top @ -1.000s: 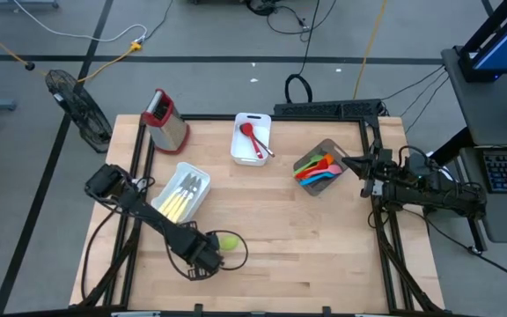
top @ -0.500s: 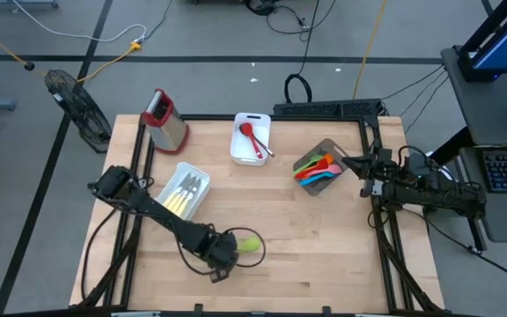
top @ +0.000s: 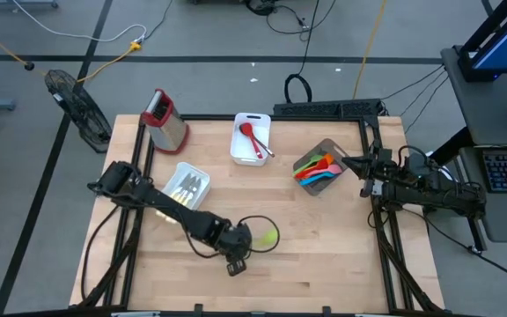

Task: Pick & Place Kitchen Items
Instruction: Put the green serving spoon into the top white bin

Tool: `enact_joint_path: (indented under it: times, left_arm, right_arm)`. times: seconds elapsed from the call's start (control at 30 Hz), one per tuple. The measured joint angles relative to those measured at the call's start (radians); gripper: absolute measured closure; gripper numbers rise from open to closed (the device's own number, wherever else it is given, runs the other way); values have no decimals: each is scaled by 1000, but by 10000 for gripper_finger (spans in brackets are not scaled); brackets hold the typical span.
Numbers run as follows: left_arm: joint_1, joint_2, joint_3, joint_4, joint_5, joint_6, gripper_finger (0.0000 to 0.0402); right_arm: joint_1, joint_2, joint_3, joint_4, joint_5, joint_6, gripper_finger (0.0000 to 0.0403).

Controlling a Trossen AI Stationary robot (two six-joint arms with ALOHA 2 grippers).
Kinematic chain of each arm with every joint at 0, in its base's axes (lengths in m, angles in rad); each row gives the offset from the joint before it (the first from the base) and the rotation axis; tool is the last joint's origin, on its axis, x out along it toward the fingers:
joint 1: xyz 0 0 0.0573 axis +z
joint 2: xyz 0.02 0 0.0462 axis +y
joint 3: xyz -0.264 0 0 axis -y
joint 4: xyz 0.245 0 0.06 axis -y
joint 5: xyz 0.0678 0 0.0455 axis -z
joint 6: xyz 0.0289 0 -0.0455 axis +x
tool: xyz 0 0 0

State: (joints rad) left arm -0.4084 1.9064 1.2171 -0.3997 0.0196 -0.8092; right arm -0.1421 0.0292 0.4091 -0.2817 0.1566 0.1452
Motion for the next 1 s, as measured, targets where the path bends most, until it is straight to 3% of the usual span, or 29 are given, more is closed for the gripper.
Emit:
enact_joint_path:
  times: [0.6, 0.87, 1.0]
  left_arm:
    - [226, -35, 1, 192, 369, 122, 364]
    - [356, -136, 1, 276, 398, 118, 364]
    - [405, -194, 1, 376, 346, 70, 364]
  right_arm:
    - [0, 0, 0, 0, 0, 0, 399]
    - [0, 0, 0, 0, 0, 0, 399]
    - [0, 0, 0, -2, 0, 0, 399]
